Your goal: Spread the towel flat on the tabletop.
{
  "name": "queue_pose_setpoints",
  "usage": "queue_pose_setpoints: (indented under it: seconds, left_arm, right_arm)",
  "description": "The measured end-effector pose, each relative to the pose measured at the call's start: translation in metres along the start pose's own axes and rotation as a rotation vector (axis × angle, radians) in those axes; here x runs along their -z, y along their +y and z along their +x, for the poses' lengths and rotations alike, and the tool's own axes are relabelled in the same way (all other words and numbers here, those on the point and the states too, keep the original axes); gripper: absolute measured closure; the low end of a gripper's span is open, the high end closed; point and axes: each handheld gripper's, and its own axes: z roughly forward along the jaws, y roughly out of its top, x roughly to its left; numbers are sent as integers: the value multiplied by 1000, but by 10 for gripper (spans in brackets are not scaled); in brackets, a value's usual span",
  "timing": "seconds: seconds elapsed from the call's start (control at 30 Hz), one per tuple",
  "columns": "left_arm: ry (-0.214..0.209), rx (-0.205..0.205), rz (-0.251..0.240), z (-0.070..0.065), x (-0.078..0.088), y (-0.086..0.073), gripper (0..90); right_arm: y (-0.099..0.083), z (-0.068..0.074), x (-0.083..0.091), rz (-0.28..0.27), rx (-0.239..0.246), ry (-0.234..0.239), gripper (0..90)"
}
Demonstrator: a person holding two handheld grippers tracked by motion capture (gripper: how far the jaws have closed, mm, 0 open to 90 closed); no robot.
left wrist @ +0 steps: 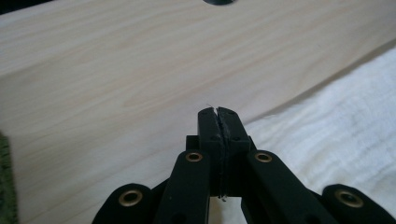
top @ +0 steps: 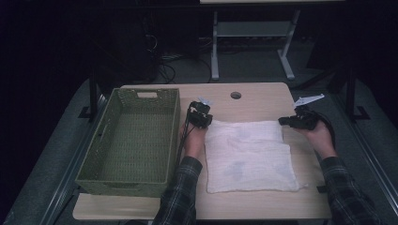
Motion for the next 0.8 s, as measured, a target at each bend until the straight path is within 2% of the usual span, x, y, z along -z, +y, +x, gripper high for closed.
queue_pose_setpoints:
  seconds: [0.13, 0.23, 0.33, 0.4, 0.5, 0.53, 0.8]
  left_arm:
    - [23, 32, 0, 6, -5, -1, 892]
    - [33, 35, 15, 8, -11, -2, 892]
    - [49, 51, 30, 11, -16, -6, 882]
    - [56, 47, 31, 11, -17, -7, 817]
    - [44, 51, 24, 9, -15, -9, 782]
    - [49, 45, 28, 9, -15, -10, 736]
    - [49, 64, 63, 12, -24, -17, 648]
  right_arm:
    - [6, -10, -7, -32, -25, -16, 843]
    - [6, -10, -13, -17, -30, -20, 836]
    - [6, -10, -17, -14, -18, -28, 749]
    - [6, -10, -16, -28, -28, -22, 713]
    - [5, -12, -16, -24, -30, -15, 707]
    - [3, -12, -17, -22, -32, -14, 700]
    - [3, -11, -27, 2, -22, -21, 690]
